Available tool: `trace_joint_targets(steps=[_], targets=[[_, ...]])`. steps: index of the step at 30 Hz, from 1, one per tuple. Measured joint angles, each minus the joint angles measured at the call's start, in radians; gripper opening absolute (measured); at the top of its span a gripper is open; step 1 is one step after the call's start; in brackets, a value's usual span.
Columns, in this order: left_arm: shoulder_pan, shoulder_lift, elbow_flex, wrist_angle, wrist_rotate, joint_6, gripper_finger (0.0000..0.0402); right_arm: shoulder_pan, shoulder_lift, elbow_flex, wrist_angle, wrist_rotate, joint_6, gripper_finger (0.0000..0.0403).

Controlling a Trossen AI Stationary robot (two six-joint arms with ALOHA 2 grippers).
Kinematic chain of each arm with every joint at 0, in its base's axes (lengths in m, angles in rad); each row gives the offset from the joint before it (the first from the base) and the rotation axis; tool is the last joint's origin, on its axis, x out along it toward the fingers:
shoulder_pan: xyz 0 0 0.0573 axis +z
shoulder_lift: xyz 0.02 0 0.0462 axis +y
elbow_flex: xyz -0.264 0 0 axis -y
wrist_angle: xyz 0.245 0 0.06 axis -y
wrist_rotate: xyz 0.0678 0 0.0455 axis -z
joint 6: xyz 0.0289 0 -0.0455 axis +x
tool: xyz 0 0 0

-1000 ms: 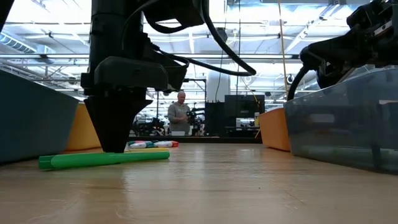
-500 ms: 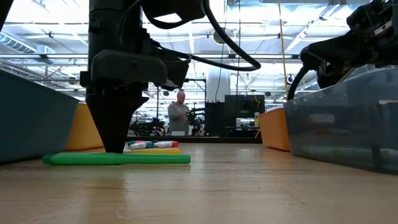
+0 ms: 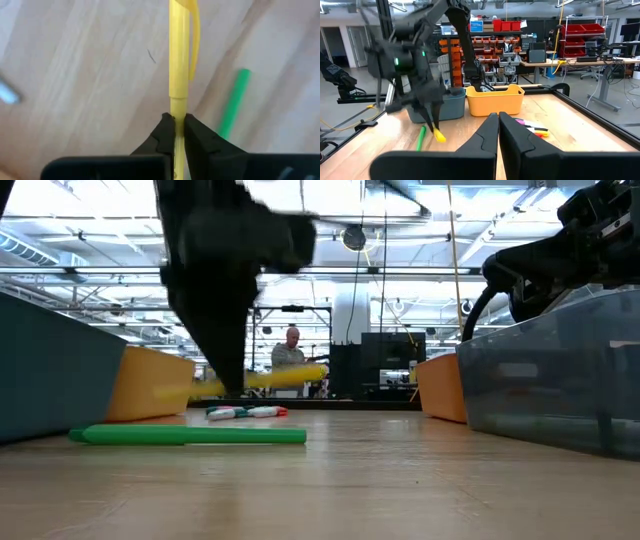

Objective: Pick & Place Markers
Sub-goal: Put the yellow pen into the blue bin

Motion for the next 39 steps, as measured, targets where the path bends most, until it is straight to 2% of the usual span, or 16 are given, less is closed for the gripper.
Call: trace_joint_targets(steps=[7, 10, 14, 20, 26, 33, 36, 39], targets=[[-0.029, -0.131, 0.000, -0.021, -0.043, -0.055, 0.0030, 0.000, 0.000, 0.000, 0.000, 0.000, 0.000, 0.0004], [-0.053, -0.189, 0.001, -0.063, -0.075, -0.112, 0.0038, 0.000, 0.000, 0.000, 0.000, 0.000, 0.000, 0.0004], [-0.101, -0.273, 0.001, -0.155, -0.122, -0.201, 0.0027, 0.000, 0.000, 0.000, 0.000, 0.000, 0.000, 0.0004], [-0.197, -0.347, 0.002, -0.329, -0.148, -0.487, 0.0021, 0.000, 0.000, 0.000, 0.000, 0.000, 0.000, 0.0004], [-0.317, -0.351, 0.002, -0.475, -0.098, -0.769, 0.0039, 0.000, 0.000, 0.000, 0.000, 0.000, 0.000, 0.0004], [-0.443, -0.344, -0.007, -0.531, -0.073, -1.089, 0.0019, 0.000, 0.000, 0.000, 0.000, 0.000, 0.000, 0.0004], [-0.456, -0.337, -0.045, -0.538, -0.067, -1.183, 0.0021, 0.000, 0.001, 0.000, 0.000, 0.000, 0.000, 0.0004], [-0.456, -0.336, -0.093, -0.518, -0.019, -1.250, 0.0036, 0.000, 0.001, 0.000, 0.000, 0.000, 0.000, 0.0004]])
